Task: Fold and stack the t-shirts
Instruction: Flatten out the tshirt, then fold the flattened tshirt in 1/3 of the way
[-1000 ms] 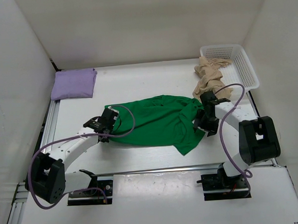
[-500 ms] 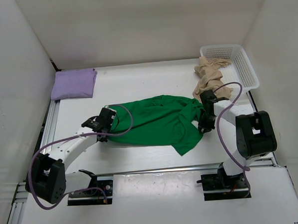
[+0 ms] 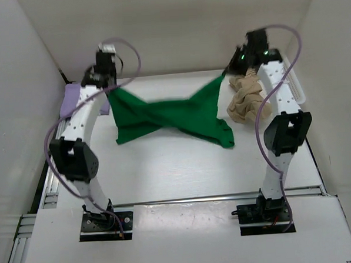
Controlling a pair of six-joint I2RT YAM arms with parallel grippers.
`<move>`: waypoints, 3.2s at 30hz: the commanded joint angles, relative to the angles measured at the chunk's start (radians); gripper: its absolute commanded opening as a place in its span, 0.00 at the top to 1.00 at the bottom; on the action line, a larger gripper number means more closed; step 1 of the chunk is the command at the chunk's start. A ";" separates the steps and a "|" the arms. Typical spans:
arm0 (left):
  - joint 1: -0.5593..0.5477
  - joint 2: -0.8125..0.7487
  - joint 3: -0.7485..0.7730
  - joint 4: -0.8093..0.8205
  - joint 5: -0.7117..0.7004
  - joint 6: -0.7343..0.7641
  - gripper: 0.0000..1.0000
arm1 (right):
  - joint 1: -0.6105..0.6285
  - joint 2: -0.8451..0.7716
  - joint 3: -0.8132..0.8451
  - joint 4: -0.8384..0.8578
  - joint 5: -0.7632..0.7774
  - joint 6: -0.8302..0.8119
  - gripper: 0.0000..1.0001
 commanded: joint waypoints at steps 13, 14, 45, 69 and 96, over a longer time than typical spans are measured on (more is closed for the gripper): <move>0.055 0.023 0.487 0.076 0.029 -0.003 0.90 | -0.166 -0.484 -0.095 0.259 -0.111 0.166 1.00; 0.055 -0.038 0.368 0.076 0.043 -0.003 0.90 | -0.157 -0.518 -0.220 0.259 -0.111 0.155 1.00; 0.025 -0.608 -0.887 0.047 0.110 -0.003 0.86 | 0.049 -1.012 -1.221 0.216 0.109 0.146 1.00; 0.108 -0.147 -0.573 0.067 0.101 -0.003 0.87 | -0.002 -0.337 -0.731 0.241 0.119 -0.067 1.00; 0.118 -0.058 -0.526 0.107 0.018 -0.003 0.61 | -0.002 -0.113 -0.518 0.153 0.156 -0.095 1.00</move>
